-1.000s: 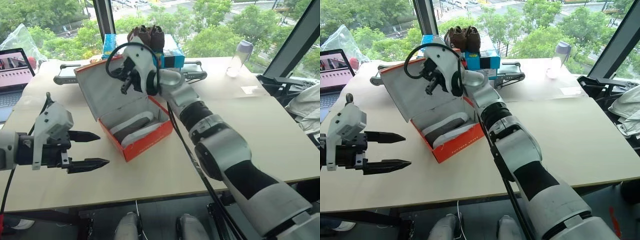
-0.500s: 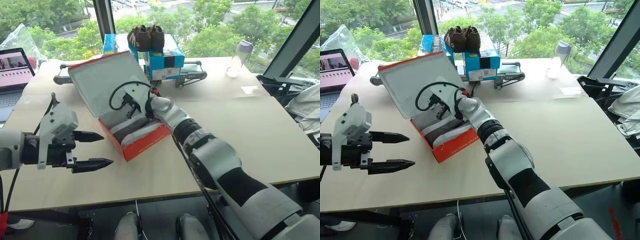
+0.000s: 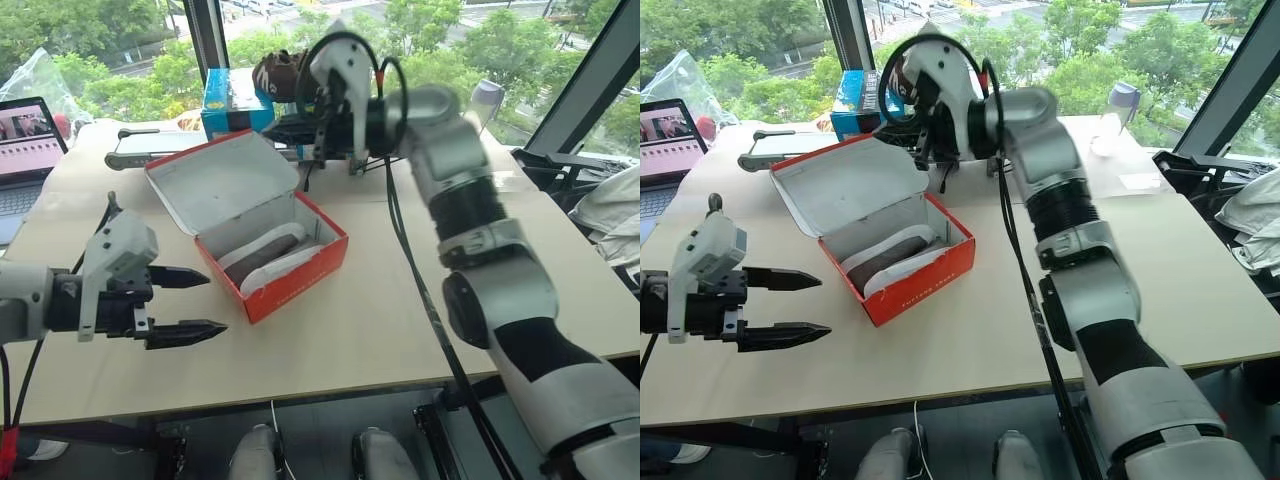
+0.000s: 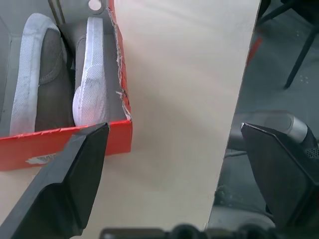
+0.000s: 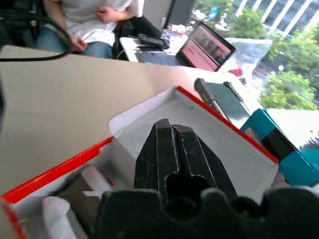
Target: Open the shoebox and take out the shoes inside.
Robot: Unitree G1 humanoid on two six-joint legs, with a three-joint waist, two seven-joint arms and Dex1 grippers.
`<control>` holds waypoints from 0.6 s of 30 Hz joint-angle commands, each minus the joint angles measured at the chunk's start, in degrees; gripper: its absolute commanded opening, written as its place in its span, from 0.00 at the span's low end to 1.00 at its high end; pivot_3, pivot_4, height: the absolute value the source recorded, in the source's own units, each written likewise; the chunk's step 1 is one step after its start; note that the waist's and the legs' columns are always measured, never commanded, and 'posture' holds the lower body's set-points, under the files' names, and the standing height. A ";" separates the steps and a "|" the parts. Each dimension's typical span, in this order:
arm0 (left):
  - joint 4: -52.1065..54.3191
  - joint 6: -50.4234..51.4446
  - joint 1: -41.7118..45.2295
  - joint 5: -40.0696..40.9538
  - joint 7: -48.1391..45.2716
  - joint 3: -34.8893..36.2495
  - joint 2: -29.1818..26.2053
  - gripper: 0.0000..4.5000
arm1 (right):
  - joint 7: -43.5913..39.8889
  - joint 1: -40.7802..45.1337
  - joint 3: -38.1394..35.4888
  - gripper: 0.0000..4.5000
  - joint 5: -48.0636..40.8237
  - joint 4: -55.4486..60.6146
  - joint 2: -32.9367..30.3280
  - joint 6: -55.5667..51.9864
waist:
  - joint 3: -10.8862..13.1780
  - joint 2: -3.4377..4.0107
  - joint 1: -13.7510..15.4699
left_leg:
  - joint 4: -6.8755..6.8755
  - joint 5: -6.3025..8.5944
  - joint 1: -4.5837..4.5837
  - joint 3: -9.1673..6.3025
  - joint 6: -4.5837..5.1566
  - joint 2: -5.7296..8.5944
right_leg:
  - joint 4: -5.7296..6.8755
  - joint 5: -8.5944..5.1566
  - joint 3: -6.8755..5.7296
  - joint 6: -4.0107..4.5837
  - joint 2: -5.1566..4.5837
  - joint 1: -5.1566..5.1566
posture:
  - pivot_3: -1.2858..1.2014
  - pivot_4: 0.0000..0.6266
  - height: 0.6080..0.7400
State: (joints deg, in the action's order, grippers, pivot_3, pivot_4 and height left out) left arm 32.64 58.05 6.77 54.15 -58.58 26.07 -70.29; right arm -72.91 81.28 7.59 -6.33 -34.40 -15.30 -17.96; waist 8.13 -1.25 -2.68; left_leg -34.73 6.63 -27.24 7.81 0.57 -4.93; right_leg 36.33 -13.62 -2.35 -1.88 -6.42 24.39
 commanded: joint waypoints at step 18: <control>2.46 1.03 -4.36 -0.83 1.38 8.26 0.42 1.00 | 12.48 0.76 13.41 1.00 16.59 -28.35 6.21 31.64 | 0.01 -0.01 0.05 | -0.02 -0.03 -0.02 0.06 -0.06 0.01 | 0.36 -0.09 0.01 0.13 -0.04 0.49 | 0.52 0.24 1.00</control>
State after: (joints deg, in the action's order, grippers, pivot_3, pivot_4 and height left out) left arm 33.57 58.65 2.10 52.22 -57.82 32.19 -69.79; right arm -63.50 79.64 21.05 8.71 -60.15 -9.47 9.79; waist 8.14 -1.26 -2.62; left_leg -34.74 6.59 -27.27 7.87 0.50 -4.92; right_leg 36.74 -13.71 -2.33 -1.73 -6.46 24.91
